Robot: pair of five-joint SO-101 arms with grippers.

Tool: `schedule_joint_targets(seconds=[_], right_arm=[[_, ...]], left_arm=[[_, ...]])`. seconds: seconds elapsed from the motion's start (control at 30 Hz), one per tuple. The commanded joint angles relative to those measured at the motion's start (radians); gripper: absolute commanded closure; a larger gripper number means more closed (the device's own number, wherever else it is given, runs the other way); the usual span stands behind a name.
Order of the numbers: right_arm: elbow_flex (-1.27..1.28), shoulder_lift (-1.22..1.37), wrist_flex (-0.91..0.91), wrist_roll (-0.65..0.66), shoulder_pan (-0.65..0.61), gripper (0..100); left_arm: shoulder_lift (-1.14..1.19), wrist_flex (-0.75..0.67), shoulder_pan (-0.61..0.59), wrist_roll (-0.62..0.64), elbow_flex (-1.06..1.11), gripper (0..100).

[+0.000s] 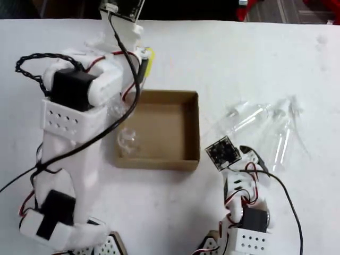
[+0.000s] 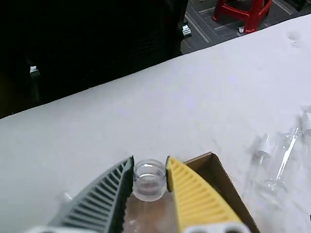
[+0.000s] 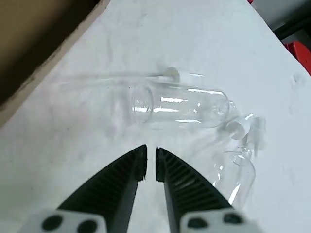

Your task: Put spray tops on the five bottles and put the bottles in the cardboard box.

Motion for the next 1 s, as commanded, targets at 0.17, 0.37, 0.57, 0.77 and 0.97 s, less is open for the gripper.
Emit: schedule_joint_targets(seconds=[0.17,0.37,0.57,0.77,0.97], right_arm=[[0.009,-0.005,0.008,0.009,-0.039,98.2],[0.009,-0.005,0.008,0.009,-0.039,98.2],[0.009,-0.005,0.008,0.009,-0.041,98.2],[0.009,-0.005,0.01,0.009,-0.062,98.2],[0.009,-0.005,0.012,0.009,-0.061,98.2]], left_arm=[[-0.325,-0.414,-0.022,0.015,0.485,98],[-0.433,-0.872,-0.021,0.015,0.905,98],[-0.461,-1.117,-0.048,0.017,1.158,92],[-0.499,-1.158,-0.067,0.017,1.255,91],[-0.452,-1.375,-0.067,0.017,1.393,91]])
